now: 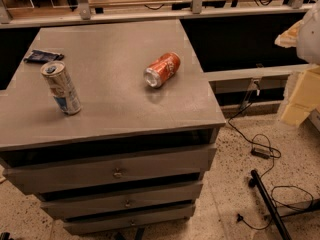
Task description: Knock redbull can over
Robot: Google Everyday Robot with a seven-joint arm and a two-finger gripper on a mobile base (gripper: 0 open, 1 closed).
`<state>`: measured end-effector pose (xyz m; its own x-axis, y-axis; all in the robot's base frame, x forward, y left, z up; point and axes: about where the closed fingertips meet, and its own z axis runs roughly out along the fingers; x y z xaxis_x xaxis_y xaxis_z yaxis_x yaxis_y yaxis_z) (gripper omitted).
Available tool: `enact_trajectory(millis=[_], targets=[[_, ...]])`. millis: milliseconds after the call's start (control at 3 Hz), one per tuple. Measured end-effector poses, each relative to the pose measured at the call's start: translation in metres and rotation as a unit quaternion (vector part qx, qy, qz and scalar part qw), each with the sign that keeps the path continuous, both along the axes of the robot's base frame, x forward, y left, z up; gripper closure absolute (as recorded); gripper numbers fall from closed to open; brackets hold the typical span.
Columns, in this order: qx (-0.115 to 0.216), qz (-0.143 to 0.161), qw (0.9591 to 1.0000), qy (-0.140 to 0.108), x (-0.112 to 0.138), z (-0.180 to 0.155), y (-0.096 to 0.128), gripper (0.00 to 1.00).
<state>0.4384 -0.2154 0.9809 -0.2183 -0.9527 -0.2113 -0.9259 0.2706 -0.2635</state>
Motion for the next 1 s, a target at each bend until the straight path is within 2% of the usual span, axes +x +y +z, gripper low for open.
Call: enact_trajectory(millis=[333, 667, 1000], targets=[[0.0, 0.0, 1.0, 0.0, 0.0, 0.0, 0.0, 0.0], [0.028, 0.045, 0.9986, -0.008, 0.028, -0.002, 0.039, 0.0], [0.093, 0.148, 0.9846, -0.01, 0.084, -0.009, 0.148, 0.0]])
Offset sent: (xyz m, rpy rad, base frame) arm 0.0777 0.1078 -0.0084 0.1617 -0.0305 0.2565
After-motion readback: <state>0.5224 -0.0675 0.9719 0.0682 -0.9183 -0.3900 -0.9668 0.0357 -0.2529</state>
